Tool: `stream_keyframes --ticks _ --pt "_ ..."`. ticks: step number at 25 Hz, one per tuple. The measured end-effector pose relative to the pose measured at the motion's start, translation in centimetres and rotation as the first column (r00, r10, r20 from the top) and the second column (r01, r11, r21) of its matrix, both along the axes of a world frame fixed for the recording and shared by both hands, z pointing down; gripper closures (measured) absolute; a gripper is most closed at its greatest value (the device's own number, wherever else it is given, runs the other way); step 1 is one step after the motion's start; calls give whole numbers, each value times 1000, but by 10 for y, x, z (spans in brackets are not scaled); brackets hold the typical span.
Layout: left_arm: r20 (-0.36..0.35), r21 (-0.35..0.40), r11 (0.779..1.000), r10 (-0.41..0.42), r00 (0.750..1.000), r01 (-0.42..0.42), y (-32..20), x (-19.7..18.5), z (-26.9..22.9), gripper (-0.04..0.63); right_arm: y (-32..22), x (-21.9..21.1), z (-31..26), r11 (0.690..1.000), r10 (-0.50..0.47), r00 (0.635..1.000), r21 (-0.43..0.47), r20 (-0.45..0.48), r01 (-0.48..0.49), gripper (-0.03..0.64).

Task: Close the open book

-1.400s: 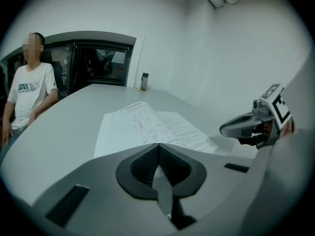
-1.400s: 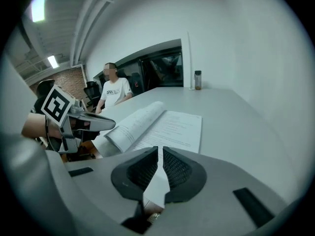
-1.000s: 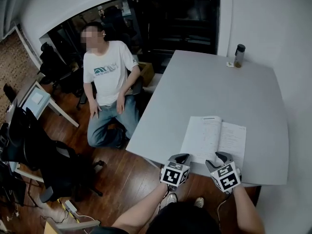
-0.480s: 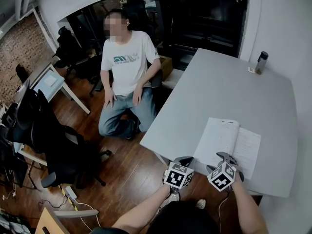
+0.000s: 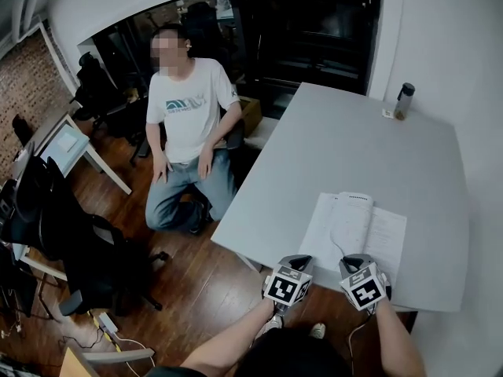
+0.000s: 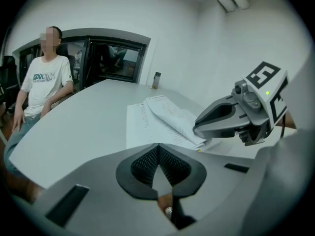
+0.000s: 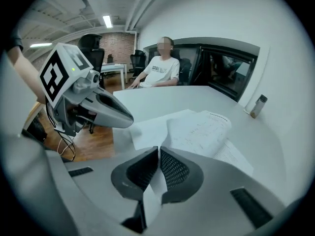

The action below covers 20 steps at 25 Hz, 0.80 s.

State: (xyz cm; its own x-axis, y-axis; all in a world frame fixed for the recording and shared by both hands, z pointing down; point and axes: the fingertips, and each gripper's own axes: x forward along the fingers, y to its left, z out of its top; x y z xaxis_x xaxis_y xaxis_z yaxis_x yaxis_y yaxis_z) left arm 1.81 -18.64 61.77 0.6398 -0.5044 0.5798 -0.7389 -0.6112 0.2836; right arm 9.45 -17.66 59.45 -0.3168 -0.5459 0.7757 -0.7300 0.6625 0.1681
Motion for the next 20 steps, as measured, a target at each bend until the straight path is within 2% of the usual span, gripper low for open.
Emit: stream_keyframes --ticks 3,7,13,20 --pt "4 -3 1000 25 1000 -25 0 11 2 591 -1 26 -8 994 104 994 34 23 -104 606" --pt "7 2 998 58 998 -58 1 28 3 591 7 67 -20 968 238 968 64 75 -243 606" --pt "4 21 994 106 994 -106 -2 55 -1 591 39 131 -19 906 416 902 41 115 -422 606" --pt "11 45 989 138 990 -138 -1 84 -8 591 80 180 9 825 563 813 -40 147 -564 606"
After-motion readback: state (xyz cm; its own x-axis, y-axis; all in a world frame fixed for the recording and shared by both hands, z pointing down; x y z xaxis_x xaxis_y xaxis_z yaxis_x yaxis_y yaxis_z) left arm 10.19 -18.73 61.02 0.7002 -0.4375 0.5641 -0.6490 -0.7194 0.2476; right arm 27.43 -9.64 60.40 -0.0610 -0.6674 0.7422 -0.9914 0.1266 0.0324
